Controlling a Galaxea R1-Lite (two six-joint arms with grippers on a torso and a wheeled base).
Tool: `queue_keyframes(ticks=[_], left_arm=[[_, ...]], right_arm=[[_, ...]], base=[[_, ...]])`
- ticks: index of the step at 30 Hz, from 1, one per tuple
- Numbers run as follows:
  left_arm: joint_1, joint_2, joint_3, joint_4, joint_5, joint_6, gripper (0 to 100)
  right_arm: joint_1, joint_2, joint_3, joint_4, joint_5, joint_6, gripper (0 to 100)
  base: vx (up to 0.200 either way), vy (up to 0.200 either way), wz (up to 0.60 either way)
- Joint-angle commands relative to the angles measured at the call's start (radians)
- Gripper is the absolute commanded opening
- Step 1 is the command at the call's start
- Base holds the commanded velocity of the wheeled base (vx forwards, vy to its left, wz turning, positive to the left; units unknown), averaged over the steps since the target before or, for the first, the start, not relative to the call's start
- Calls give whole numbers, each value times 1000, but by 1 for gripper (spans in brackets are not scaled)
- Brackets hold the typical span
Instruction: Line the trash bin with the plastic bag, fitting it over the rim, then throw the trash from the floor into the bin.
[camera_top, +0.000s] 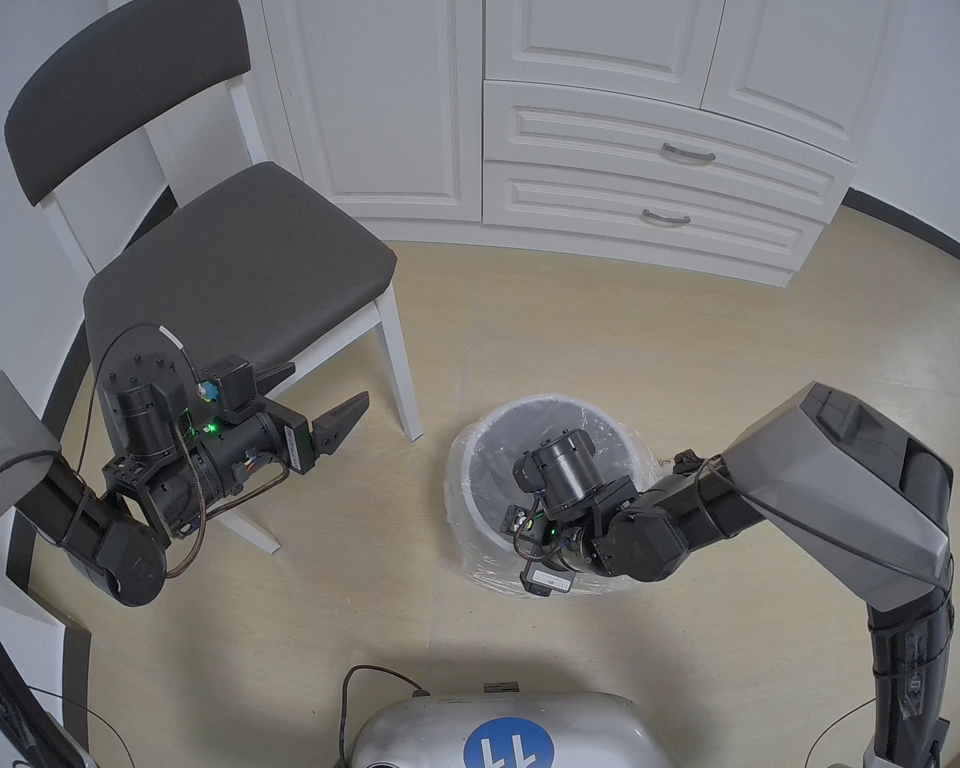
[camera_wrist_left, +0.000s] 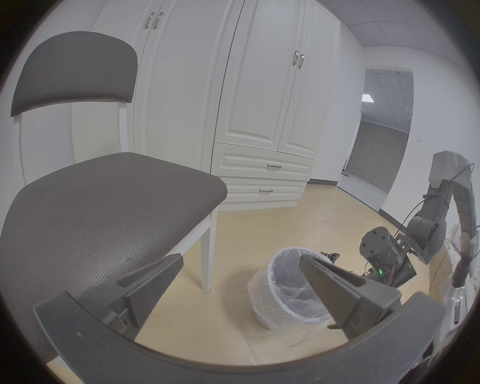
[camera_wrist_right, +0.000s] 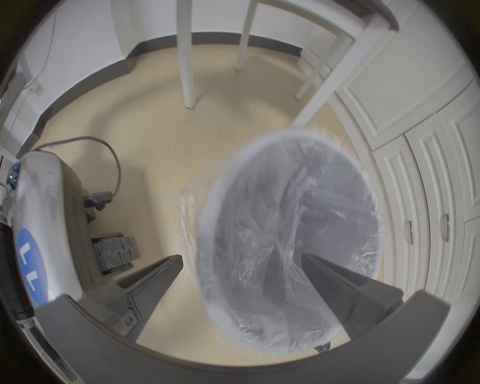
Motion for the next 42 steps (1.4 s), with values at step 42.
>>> queue_keyframes(ticks=[42], left_arm=[[1,7,-5,0,1,-1,100]], right_arm=[[58,321,-274,-296,-260,-60,100]], base=[[0,0,0]])
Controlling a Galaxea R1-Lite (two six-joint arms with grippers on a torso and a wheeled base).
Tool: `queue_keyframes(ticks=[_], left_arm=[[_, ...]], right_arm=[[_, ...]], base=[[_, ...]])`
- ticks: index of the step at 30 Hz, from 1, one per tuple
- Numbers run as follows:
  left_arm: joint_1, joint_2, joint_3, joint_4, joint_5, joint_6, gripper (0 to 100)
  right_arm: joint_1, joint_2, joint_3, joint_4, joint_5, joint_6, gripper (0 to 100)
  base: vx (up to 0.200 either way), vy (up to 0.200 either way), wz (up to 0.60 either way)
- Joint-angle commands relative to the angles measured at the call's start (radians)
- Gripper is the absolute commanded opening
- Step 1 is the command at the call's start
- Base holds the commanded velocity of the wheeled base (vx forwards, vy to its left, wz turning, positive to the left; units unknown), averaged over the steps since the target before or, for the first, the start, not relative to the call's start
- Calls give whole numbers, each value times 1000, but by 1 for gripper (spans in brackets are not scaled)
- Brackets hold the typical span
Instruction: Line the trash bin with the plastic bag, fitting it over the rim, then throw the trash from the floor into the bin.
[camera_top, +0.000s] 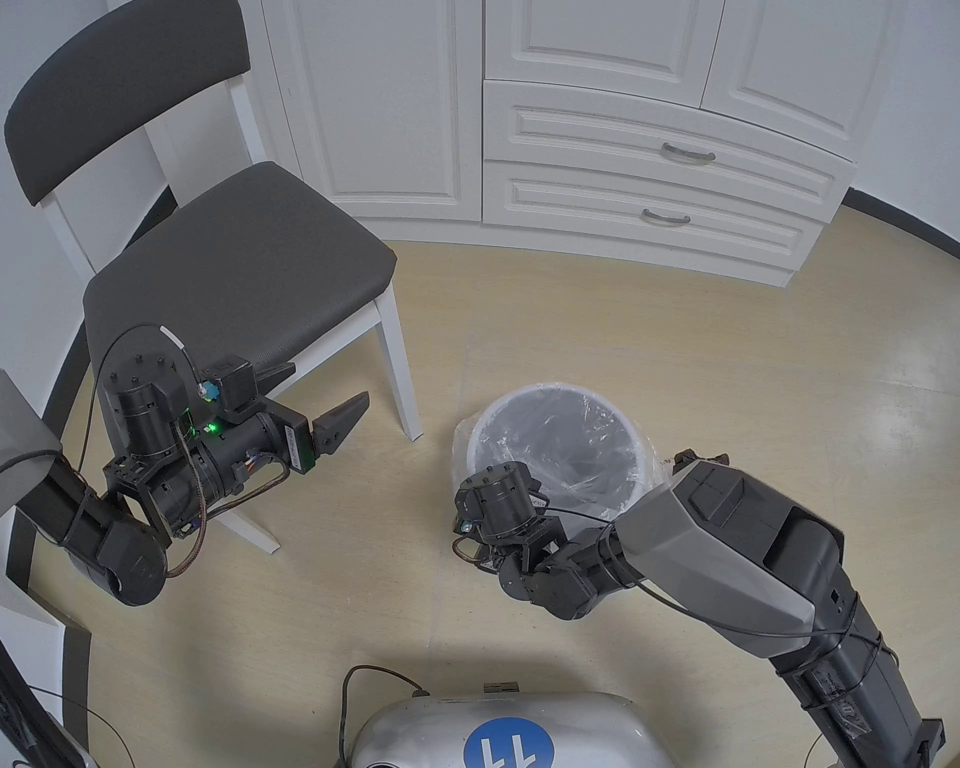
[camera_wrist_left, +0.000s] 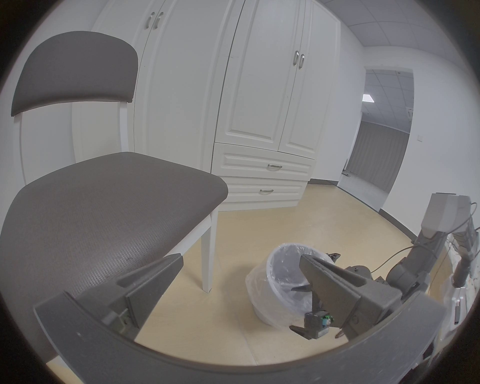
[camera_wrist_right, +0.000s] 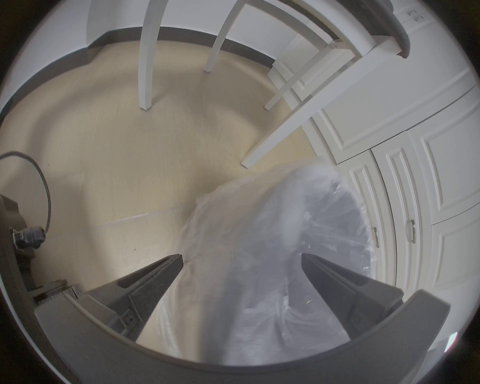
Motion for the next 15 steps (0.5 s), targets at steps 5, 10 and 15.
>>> queue_keyframes(ticks=[5,10,15], left_arm=[[0,4,1,-1,-1,0,100],[0,1,2,-1,-1,0,100],[0,-6,4,-1,-1,0,100]], right_arm=[[14,3,10,-22,2,-17,100],[36,-84,83,-22,5,-11,100],[52,-216,205,-24,8,-6,100]], base=[[0,0,0],[0,0,0],[0,0,0]])
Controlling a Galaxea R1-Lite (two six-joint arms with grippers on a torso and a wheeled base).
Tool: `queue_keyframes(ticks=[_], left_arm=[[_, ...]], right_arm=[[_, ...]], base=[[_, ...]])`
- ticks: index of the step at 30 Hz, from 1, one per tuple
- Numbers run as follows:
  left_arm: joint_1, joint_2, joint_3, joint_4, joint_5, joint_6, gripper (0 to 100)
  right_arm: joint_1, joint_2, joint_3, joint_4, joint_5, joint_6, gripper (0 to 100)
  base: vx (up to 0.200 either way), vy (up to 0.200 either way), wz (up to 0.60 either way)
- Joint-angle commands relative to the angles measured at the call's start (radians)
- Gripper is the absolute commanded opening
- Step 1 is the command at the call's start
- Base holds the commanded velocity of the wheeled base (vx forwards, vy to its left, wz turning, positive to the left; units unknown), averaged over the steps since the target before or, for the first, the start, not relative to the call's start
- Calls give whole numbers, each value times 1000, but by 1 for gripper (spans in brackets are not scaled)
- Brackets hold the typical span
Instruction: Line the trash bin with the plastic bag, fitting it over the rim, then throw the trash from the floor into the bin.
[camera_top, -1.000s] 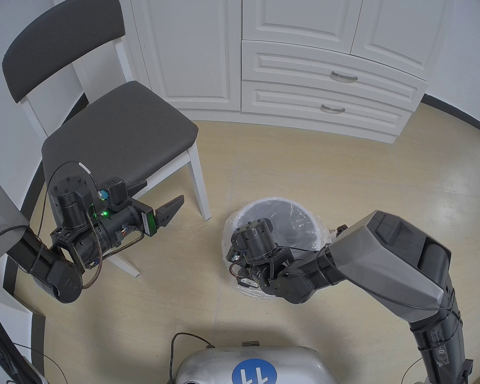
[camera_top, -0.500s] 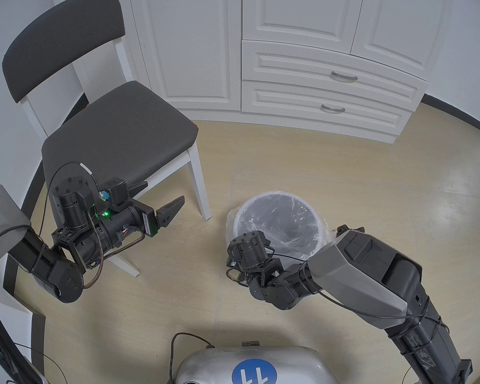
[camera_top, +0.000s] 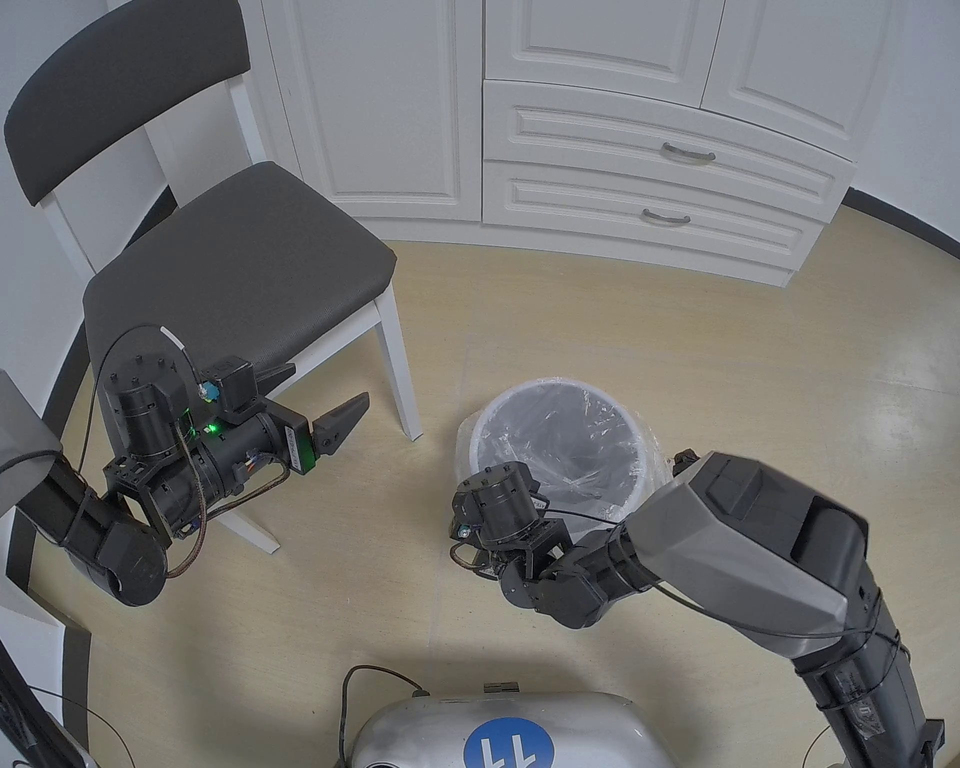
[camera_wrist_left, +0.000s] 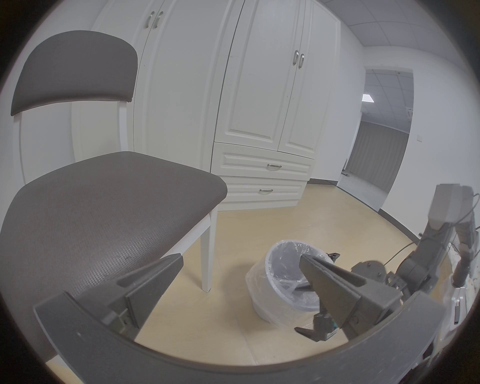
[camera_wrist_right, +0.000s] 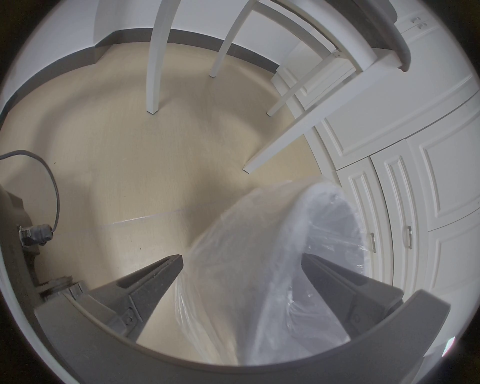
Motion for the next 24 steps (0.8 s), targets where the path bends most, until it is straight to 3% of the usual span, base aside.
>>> queue_keyframes(ticks=[1,8,15,18,24], left_arm=[[0,-6,2,0,0,0,100],[0,-8,4,0,0,0,100],[0,-8,4,0,0,0,100],[0,-5,1,0,0,0,100],[-2,5,-4,0,1,0,100]], right_arm=[[21,-138,101,-2,3,5,100],[4,-328,202,-45,9,15,100],[-109,-364,197,-45,7,14,100],[-192,-347,191,-48,9,23,100],[-249,-293,181,-49,9,51,100]], base=[[0,0,0],[0,0,0],[0,0,0],[0,0,0],[0,0,0]])
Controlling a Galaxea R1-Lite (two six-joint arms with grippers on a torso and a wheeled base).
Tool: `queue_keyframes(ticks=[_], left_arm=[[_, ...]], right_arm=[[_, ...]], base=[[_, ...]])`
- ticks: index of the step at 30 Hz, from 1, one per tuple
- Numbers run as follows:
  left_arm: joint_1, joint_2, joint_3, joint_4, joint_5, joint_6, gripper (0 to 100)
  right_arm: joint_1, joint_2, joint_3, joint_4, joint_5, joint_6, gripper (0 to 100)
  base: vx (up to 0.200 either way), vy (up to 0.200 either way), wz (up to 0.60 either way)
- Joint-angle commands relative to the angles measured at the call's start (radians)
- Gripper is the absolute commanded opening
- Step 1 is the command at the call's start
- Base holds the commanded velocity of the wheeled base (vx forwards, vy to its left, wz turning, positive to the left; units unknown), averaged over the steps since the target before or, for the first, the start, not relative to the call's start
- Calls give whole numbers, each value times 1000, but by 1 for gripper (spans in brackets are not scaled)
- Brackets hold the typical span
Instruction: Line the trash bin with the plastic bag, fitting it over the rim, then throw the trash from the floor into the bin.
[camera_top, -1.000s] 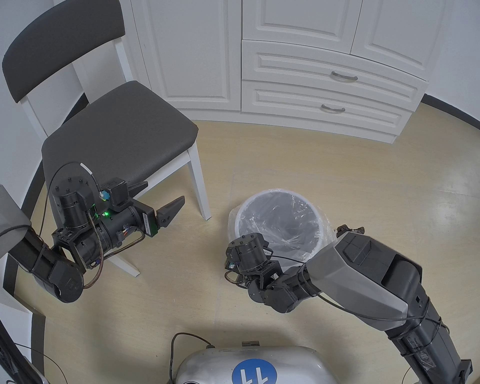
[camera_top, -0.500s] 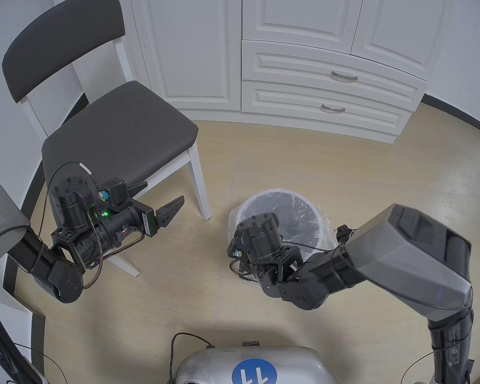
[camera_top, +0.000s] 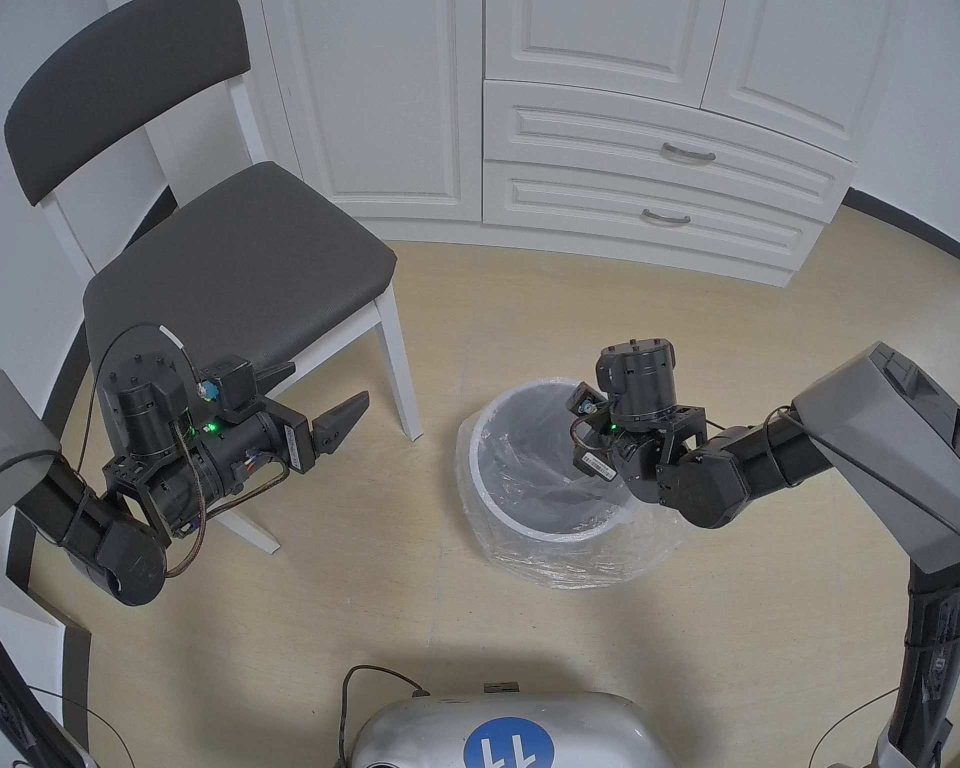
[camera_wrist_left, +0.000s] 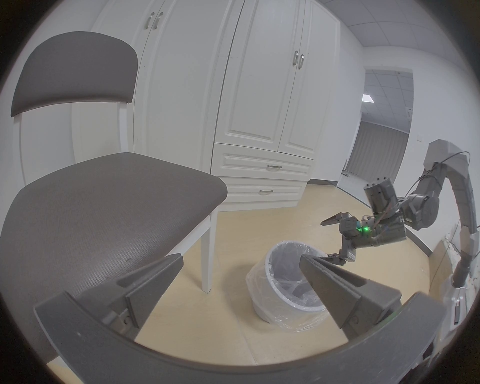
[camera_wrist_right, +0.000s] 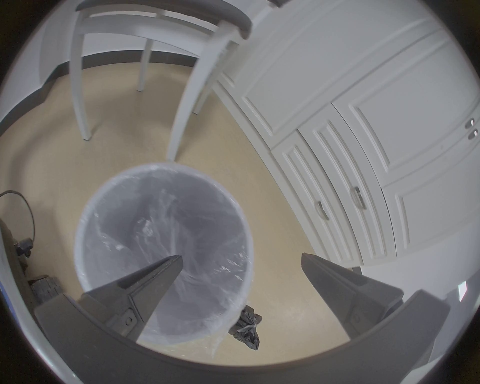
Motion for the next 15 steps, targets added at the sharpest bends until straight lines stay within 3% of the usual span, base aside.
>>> queue_keyframes(ticks=[1,15], left_arm=[[-1,10,-4,-1,1,0,100],[0,17,-5,-1,3,0,100]], right_arm=[[-44,53,-27,0,1,5,100],[-92,279,-249,9,-24,-24,100]], base=[[0,0,0],[0,0,0]])
